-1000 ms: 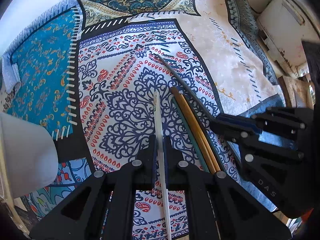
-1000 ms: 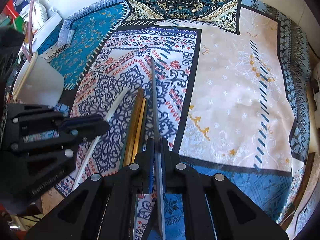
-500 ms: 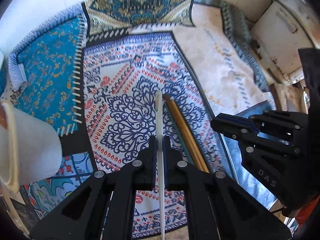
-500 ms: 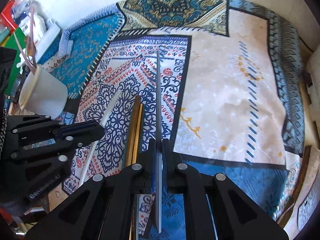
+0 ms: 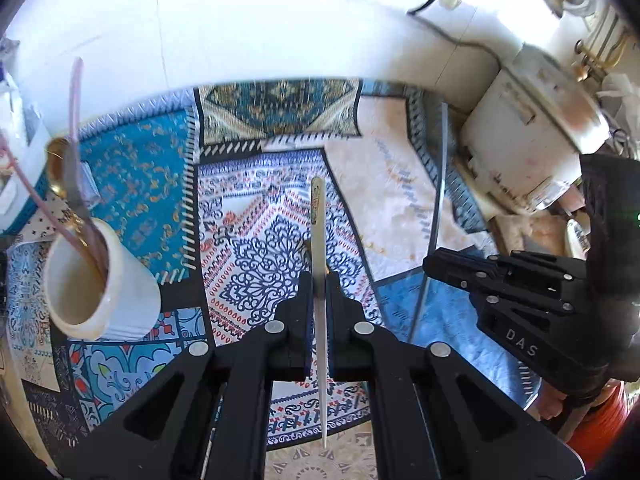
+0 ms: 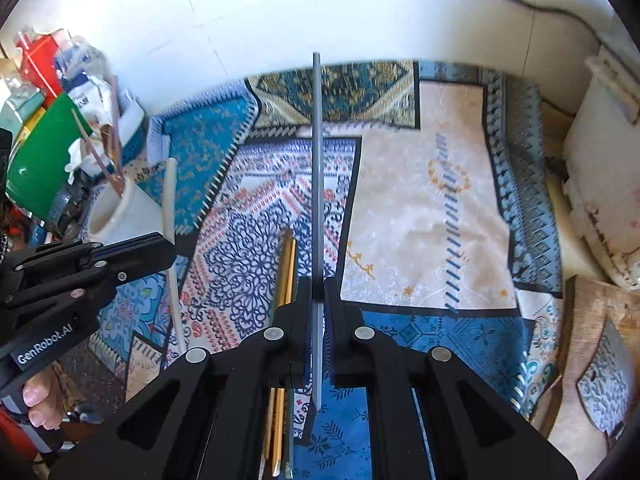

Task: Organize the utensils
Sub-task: 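Lift both sticks and carry them over the white cup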

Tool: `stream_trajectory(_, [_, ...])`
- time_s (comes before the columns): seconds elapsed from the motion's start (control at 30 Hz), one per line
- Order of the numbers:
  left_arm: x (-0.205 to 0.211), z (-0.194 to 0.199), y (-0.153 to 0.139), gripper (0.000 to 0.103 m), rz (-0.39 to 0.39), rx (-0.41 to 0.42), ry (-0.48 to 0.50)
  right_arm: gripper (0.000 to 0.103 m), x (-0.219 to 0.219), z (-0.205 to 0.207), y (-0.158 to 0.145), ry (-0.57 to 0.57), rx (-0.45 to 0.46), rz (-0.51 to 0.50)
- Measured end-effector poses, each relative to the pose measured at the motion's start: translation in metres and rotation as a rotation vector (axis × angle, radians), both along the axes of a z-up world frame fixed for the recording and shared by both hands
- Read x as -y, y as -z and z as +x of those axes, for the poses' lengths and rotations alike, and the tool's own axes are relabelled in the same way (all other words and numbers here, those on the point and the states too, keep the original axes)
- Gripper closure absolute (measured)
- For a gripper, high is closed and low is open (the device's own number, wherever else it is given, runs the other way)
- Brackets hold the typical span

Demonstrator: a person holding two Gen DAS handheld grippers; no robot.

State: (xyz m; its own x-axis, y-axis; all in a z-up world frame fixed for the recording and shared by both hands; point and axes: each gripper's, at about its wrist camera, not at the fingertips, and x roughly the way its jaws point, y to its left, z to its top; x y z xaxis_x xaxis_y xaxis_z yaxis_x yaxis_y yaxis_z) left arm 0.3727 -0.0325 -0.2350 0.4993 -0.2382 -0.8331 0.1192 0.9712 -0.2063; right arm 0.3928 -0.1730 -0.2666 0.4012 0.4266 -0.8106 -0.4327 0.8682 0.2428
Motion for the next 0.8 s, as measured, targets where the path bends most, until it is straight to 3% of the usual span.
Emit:
stream_trajectory(0.33, [-0.004,-0.024,-0.045,0.099,-0.002,0.128,-0.010,0.098,0.000,-0.019,-0.040,0.002,0.103,0.037])
stream_trajectory(0.8, [-0.040,-0.039,-0.105,0.100,-0.010,0.290,-0.069,0.098,-0.022,-0.028,-0.094,-0.032,0.219,0.077])
